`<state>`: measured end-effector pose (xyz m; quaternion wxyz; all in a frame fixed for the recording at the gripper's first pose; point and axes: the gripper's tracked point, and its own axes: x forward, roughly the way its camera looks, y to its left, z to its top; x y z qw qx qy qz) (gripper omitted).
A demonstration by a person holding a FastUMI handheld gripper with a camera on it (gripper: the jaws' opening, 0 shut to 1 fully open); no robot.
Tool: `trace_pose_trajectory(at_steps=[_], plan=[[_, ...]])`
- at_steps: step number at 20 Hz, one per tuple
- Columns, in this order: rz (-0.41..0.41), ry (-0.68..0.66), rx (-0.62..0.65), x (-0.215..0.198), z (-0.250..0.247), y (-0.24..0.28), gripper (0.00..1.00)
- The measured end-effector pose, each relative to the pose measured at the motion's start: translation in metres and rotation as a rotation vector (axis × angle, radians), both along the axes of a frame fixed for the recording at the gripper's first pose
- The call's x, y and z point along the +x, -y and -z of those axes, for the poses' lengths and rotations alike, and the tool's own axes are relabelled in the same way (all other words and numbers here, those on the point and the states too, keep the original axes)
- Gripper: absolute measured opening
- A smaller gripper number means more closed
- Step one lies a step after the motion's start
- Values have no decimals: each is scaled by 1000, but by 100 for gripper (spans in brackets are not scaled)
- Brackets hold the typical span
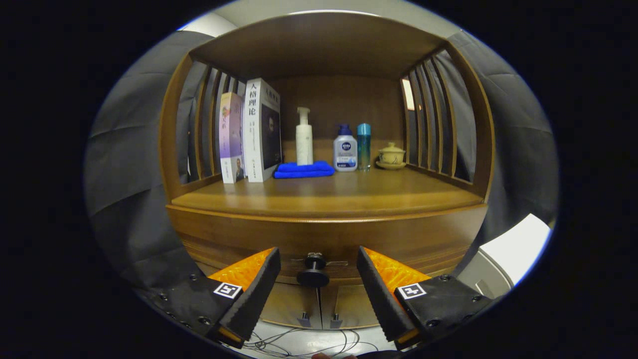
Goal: Pull open the drawer, take out the items inside it, and place them on the countertop above the cabinet.
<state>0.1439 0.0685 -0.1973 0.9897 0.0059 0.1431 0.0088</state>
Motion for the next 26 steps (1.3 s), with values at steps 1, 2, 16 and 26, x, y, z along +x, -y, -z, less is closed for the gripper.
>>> trace_pose_trajectory(at_steps=[1,2,16,26], plan=[[3,-13,1,5,8,0,98],[4,-24,2,8,16,-1,98],[16,-61,-28,25,51,-9,48],[-11,-14,-25,26,51,-8,22]])
